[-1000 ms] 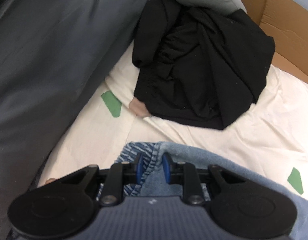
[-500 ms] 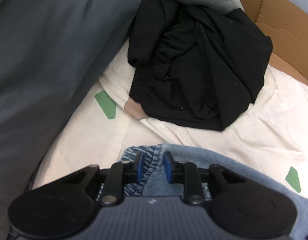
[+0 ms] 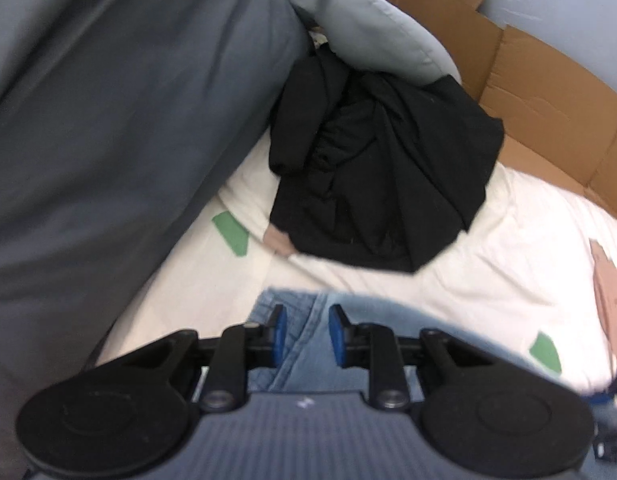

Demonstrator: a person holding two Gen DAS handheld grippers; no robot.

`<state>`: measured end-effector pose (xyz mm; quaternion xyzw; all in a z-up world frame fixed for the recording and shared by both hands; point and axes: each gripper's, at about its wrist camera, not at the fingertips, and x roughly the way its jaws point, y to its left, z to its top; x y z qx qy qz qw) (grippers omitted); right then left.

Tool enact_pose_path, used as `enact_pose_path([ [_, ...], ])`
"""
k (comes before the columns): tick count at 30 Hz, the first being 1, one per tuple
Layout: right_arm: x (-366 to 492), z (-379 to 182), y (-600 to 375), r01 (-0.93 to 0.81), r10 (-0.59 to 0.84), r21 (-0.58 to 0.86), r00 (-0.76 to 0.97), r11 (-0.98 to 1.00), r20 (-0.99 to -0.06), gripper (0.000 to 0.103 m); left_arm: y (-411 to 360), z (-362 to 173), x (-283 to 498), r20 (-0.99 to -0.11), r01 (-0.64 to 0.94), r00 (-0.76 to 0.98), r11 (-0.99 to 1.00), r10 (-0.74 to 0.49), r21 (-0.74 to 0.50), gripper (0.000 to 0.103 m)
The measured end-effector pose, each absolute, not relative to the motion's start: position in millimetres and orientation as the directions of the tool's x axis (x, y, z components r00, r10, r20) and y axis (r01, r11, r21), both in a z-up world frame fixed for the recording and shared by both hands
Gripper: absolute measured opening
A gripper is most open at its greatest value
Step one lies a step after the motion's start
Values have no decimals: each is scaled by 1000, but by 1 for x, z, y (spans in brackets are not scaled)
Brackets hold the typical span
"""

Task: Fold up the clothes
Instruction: 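Hold the waistband with the left tool while the right tool presses along the jeans leg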

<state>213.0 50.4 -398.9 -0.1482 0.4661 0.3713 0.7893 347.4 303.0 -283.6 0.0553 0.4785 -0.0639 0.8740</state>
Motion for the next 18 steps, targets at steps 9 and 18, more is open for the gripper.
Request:
enact_pose_path([
  [9, 235, -404, 74, -754, 390, 111, 202, 647, -898, 30, 336, -307, 291, -889, 107, 458, 993, -2, 53, 23],
  [18, 240, -413, 84, -750, 344, 102, 175, 653, -923, 23, 348, -341, 284, -903, 71, 428, 995, 33, 70, 22],
])
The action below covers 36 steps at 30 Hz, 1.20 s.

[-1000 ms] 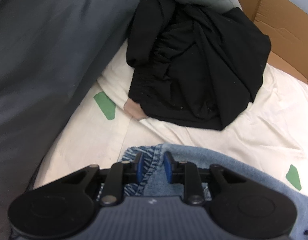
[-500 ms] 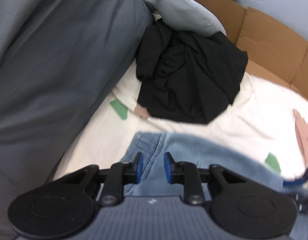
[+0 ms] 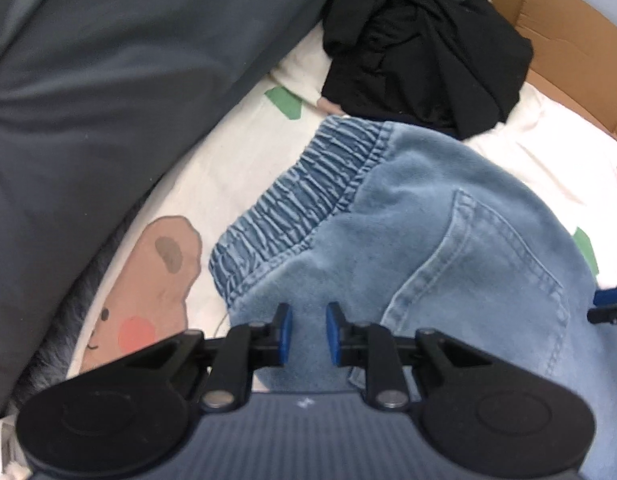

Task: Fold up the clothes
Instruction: 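Hold the waistband with the left tool while the right tool presses along the jeans leg, then open the left tool on the waistband while the right tool moves to the folded pants stack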

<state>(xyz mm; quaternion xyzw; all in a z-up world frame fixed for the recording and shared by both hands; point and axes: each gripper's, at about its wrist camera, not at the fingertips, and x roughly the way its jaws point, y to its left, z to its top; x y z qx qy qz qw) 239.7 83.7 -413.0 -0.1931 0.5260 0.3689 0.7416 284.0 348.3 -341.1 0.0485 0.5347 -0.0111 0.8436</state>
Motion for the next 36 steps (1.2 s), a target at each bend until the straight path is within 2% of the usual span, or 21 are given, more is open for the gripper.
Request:
enact_pose_path([
  [7, 236, -415, 86, -744, 335, 92, 184, 662, -924, 23, 345, -363, 297, -910, 82, 411, 992, 55, 97, 22],
  [12, 237, -411, 83, -692, 326, 119, 176, 712, -929, 23, 343, -341, 293, -915, 70, 399, 994, 54, 89, 18],
  [17, 238, -389, 73, -731, 373, 150, 151, 666, -916, 26, 347, -317, 274, -913, 69, 407, 997, 3, 34, 18],
  [24, 242, -349, 34, -721, 379, 167, 142, 672, -914, 26, 340, -346, 260, -937, 75, 349, 995, 30, 60, 17],
  [28, 248, -324, -8, -660, 358, 155, 183, 735, -916, 26, 346, -364, 259, -945, 23, 324, 998, 45, 55, 24],
  [36, 261, -269, -97, -482, 317, 141, 307, 865, -897, 26, 344, -329, 257, -947, -15, 319, 999, 40, 37, 21],
])
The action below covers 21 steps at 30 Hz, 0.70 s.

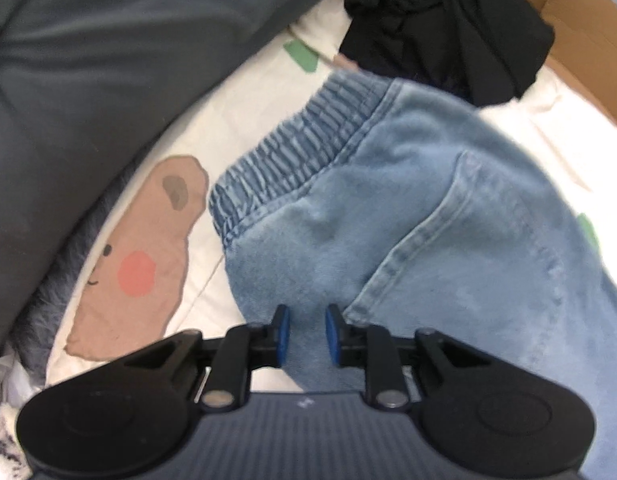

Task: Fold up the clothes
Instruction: 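Open the left tool on the waistband while the right tool moves to the folded pants stack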

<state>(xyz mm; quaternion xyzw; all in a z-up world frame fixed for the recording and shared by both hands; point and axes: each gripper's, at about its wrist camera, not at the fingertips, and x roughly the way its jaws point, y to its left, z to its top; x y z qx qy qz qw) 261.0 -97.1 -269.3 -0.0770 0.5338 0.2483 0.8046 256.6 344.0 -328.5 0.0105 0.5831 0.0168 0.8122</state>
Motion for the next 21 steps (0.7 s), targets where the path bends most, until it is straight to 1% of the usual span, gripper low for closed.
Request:
enact_pose_path([
  [2, 263, -247, -118, -438, 318, 150, 341, 887, -885, 26, 342, -314, 254, -949, -18, 314, 1000, 25, 20, 27],
  [3, 265, -236, -127, -422, 311, 145, 358, 895, -880, 26, 340, -306, 253, -950, -21, 313, 1000, 20, 14, 34],
  [5, 269, -209, -142, -399, 300, 133, 392, 907, -870, 26, 335, -287, 252, -949, -27, 316, 1000, 14, 5, 41],
  [7, 273, -177, -155, -390, 294, 117, 432, 913, -852, 26, 331, -265, 251, -944, -30, 328, 1000, 12, 2, 52],
  [12, 280, -100, -188, -348, 293, 113, 526, 931, -798, 26, 321, -203, 246, -928, -16, 372, 1000, 16, 11, 53],
  [15, 274, -64, -207, -341, 305, 123, 558, 932, -772, 26, 317, -166, 241, -915, -18, 403, 1000, 29, 24, 66],
  [16, 270, -54, -213, -344, 310, 124, 564, 931, -765, 27, 316, -156, 239, -910, -23, 412, 999, 42, 35, 67],
  [19, 253, -32, -233, -368, 329, 123, 572, 922, -751, 28, 316, -137, 233, -911, -46, 405, 997, 76, 63, 67],
  [21, 237, -18, -247, -389, 348, 129, 568, 912, -746, 31, 315, -126, 226, -910, -49, 407, 996, 84, 70, 67],
])
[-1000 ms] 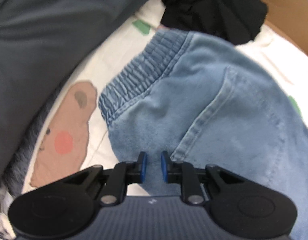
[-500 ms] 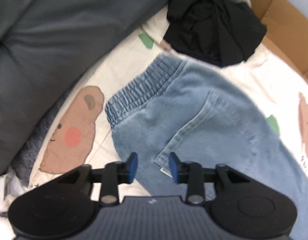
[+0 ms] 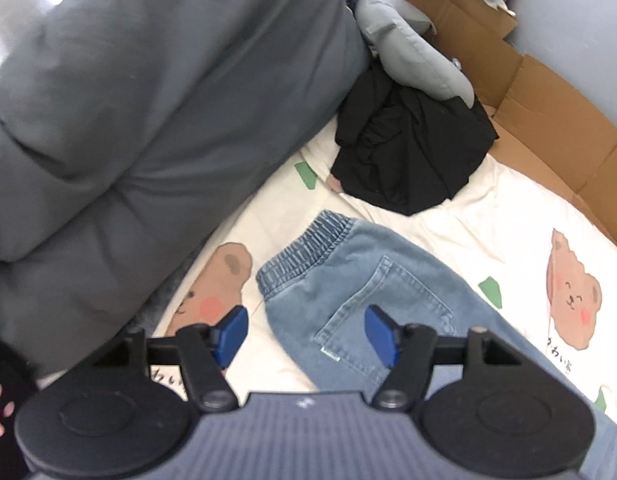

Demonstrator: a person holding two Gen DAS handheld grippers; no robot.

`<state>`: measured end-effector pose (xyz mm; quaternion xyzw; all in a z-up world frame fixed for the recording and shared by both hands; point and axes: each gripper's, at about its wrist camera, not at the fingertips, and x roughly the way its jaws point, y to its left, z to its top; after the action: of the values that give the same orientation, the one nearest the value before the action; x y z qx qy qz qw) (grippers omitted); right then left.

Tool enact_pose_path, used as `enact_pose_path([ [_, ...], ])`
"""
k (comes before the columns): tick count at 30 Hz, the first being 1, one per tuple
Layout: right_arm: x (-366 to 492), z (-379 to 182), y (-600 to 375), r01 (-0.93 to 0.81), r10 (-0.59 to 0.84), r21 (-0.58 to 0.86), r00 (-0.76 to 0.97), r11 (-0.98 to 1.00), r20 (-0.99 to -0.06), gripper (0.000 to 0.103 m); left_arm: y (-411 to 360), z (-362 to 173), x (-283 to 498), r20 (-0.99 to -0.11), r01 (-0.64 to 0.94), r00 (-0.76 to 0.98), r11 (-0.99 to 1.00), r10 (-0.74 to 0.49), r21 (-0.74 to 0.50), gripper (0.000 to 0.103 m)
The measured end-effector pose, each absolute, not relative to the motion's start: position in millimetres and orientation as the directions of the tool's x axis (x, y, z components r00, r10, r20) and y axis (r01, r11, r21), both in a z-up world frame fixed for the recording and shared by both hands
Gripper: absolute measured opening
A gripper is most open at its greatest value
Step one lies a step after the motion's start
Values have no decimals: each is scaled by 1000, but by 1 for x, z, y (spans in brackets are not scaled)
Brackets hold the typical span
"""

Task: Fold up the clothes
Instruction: 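Open the left tool on the waistband while the right tool moves to the folded pants stack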

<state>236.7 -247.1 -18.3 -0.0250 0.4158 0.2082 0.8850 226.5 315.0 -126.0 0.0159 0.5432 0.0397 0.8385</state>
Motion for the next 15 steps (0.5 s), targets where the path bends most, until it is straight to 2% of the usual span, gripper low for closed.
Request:
enact_pose_path([
  [1, 227, -13, -255, -399, 355, 128, 571, 908, -741, 38, 314, -121, 223, -908, -47, 410, 996, 87, 74, 68],
  [4, 198, -6, -286, -401, 362, 132, 579, 907, -731, 42, 310, -108, 208, -902, -45, 422, 996, 94, 82, 74],
  [10, 118, -15, -350, -340, 368, 195, 576, 920, -730, 44, 303, -95, 181, -905, -32, 415, 995, 96, 91, 75],
  [15, 37, -21, -390, -274, 311, 175, 609, 946, -730, 45, 290, -89, 161, -910, 8, 406, 996, 81, 92, 75],
])
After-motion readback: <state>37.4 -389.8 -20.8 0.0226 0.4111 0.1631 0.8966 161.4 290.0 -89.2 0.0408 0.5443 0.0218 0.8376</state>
